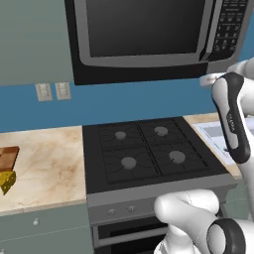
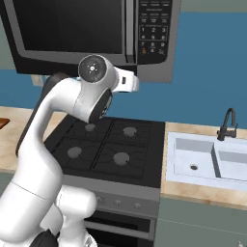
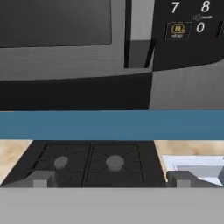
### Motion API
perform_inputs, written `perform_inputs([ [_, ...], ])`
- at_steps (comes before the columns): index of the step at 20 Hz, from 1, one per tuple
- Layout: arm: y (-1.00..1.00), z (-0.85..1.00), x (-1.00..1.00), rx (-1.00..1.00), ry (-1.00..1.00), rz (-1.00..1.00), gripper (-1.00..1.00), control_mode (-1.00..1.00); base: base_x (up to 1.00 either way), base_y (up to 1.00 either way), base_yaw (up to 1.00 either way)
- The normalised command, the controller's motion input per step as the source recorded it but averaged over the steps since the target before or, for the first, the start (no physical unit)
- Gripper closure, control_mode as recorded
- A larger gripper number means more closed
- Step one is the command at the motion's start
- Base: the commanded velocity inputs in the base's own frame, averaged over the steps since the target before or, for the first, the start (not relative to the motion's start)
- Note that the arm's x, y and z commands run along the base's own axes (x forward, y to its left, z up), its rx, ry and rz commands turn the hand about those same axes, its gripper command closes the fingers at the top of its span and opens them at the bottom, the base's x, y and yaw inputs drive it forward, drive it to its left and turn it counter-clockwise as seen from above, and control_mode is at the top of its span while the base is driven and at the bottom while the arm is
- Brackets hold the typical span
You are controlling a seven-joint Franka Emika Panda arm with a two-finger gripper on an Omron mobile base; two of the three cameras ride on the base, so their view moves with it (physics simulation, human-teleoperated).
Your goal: Retrieve the reheated potato from the microwave, then place the potato, cheese, and condiment on the cutting board.
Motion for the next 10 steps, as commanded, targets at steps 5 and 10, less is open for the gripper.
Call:
perform_inputs([
  [5,-0.21,0.71,0.06,0.00,-0.16,0.00,-1.00,-1.00,0.00,0.00,0.00],
  [10,-0.01,0.67,0.12,0.03,-0.01,0.00,-1.00,-1.00,0.00,0.00,0.00],
])
